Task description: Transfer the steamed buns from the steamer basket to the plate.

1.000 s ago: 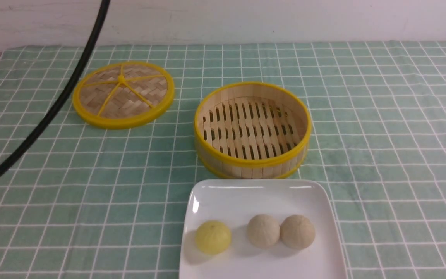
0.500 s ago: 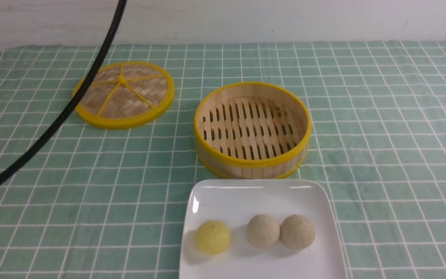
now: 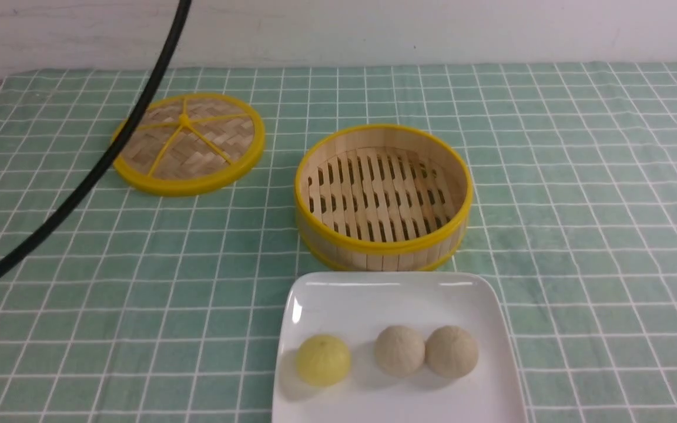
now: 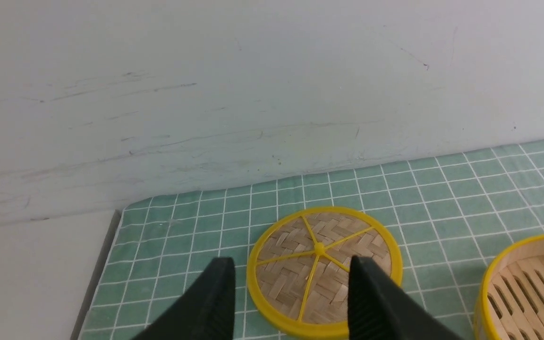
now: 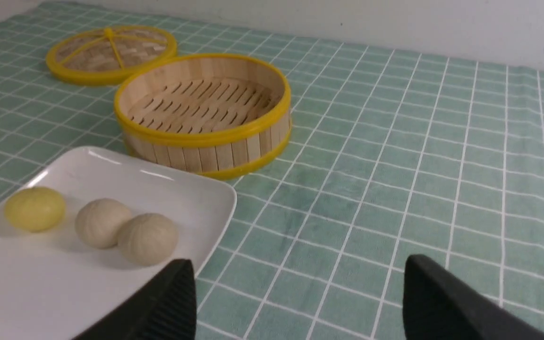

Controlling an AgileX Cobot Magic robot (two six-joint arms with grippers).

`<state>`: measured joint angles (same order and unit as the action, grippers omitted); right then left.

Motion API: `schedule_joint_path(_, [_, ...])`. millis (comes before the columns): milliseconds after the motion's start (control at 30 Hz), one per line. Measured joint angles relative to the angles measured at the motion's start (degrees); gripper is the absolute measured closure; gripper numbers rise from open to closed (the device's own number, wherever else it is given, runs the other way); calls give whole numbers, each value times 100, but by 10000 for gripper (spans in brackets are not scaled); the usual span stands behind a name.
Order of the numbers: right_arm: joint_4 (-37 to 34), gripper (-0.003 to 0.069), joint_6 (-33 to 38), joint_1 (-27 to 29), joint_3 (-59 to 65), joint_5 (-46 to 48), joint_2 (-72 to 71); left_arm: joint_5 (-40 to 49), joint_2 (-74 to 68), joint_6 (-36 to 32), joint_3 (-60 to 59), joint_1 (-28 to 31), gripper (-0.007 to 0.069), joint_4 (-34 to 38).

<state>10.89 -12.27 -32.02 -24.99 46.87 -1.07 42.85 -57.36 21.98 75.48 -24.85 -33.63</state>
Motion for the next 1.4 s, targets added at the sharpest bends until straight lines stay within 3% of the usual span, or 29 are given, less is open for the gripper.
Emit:
schedule_joint_path(533, [82, 90, 0, 0, 118, -4, 0, -12, 0, 26, 0, 0, 273, 0])
schedule_joint_path(833, [222, 90, 0, 0, 953, -1081, 0, -55, 0, 26, 0, 0, 273, 0])
schedule_joint_path(1400, [239, 90, 0, 0, 1128, -1167, 0, -69, 0, 26, 0, 0, 277, 255])
